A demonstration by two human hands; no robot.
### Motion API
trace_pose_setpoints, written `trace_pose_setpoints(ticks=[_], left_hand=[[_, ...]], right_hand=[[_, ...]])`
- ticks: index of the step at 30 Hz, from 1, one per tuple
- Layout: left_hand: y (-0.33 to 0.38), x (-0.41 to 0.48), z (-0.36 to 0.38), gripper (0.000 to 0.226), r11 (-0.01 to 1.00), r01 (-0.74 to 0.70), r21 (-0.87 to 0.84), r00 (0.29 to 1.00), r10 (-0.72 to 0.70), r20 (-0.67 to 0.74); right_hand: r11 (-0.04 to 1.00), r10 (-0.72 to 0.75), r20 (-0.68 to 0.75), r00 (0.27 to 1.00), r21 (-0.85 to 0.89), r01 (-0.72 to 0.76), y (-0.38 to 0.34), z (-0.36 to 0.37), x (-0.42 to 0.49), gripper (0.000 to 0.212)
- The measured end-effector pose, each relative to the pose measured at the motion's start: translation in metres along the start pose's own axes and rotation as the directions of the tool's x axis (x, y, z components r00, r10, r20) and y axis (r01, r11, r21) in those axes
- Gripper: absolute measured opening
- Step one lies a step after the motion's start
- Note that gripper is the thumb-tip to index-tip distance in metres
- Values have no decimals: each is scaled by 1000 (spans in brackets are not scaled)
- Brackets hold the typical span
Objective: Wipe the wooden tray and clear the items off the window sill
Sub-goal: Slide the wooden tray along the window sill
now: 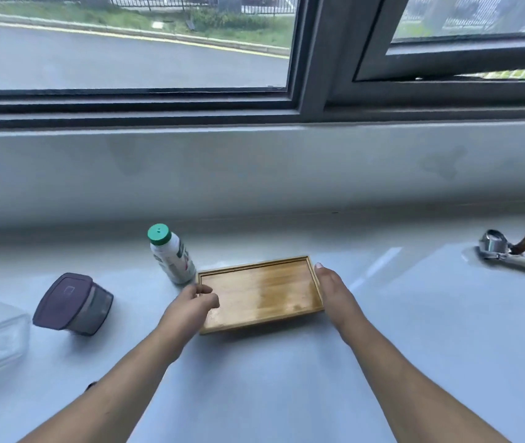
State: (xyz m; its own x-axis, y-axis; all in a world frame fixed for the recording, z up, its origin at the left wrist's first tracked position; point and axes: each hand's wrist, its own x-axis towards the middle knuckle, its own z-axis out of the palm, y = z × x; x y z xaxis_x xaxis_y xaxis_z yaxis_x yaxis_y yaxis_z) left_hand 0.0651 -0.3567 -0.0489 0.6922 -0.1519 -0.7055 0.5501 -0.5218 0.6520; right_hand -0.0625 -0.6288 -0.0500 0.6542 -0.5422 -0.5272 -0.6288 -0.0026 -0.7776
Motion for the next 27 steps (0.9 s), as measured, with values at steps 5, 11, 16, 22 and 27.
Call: trace_pose_setpoints(ticks=[5, 11, 16, 22, 27], left_hand=[[72, 34, 73, 42, 997, -79, 12, 997, 79, 5], [131, 89, 129, 47, 993, -106, 56, 994, 104, 31], [151, 123, 160, 41, 989, -120, 88, 993, 119, 27], [133, 99, 159, 71, 926, -201, 319, 977, 211, 2], [84, 43, 118, 49, 876, -244, 416, 968, 247, 47]], right_hand=[[997, 50, -49, 998, 54, -47, -18, -70, 59, 59], [994, 57, -101, 993, 93, -48, -22, -119, 132, 95], [998, 26, -115, 993, 61, -19, -22, -136, 182, 94], [962, -198, -323, 925, -246, 120, 5, -116, 151, 67], [885, -316, -156, 936, -403, 232, 22, -58, 69, 52]])
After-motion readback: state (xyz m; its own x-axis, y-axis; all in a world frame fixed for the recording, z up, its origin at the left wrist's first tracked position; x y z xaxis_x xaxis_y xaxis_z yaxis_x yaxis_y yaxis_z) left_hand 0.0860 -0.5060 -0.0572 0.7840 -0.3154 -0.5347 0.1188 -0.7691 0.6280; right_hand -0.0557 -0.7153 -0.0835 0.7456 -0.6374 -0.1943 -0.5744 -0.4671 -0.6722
